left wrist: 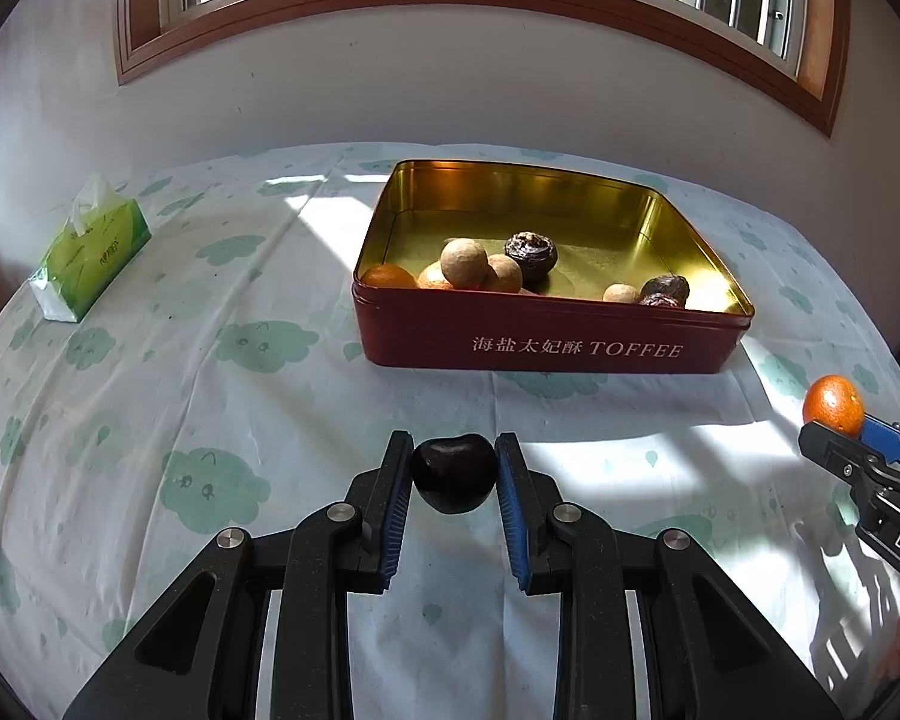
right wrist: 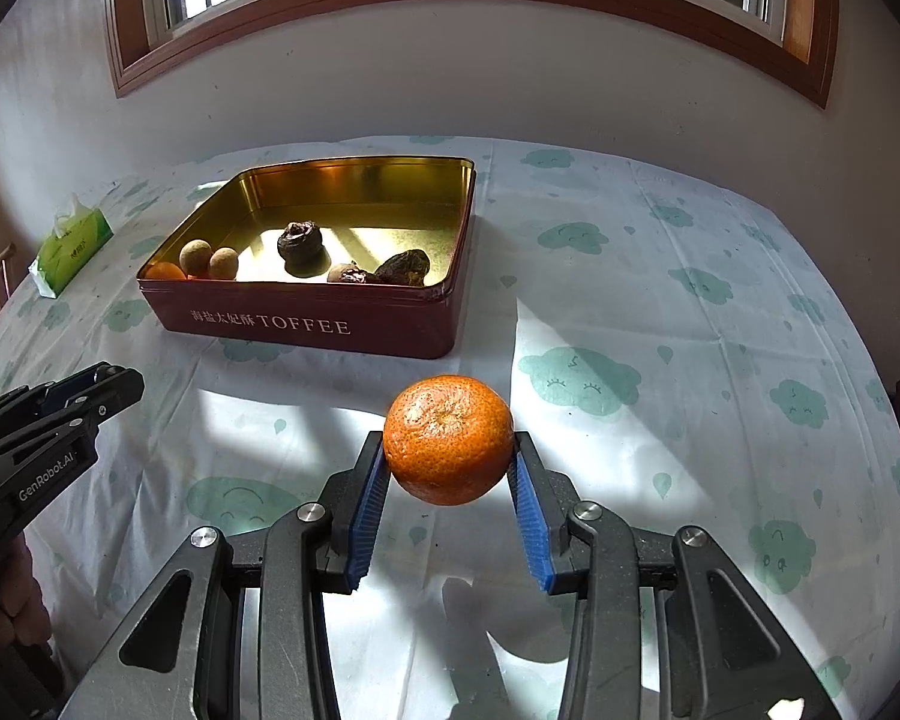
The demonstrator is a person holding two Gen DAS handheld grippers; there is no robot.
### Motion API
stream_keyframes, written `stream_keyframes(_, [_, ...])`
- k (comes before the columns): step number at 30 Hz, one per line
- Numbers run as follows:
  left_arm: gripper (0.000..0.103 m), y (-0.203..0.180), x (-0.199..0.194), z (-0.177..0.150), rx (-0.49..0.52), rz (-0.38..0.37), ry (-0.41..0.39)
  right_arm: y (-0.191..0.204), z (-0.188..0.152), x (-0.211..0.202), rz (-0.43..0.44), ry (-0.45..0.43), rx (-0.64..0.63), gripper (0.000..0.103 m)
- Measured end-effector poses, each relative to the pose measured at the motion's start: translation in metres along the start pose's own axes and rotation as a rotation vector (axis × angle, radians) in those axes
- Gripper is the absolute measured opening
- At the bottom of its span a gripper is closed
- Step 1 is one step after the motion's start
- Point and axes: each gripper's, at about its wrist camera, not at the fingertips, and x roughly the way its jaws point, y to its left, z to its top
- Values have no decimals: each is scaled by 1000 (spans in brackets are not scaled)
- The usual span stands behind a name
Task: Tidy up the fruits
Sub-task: 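Carry the orange with the right tool while the left tool carries the plum to the tin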
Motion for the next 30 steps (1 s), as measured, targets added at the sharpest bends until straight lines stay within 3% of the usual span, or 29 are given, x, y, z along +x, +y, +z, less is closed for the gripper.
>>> stream_keyframes(10, [29, 19, 3, 37, -19, 8, -41, 13, 43, 3, 28, -46, -38, 37])
stream_keyframes(21, [29, 26, 33, 74, 1, 15, -11, 32, 78, 31, 66, -43, -68, 37])
stream_keyframes(30, [29, 14, 55, 83, 40, 11, 18, 36, 88, 57, 65, -12, -77, 37])
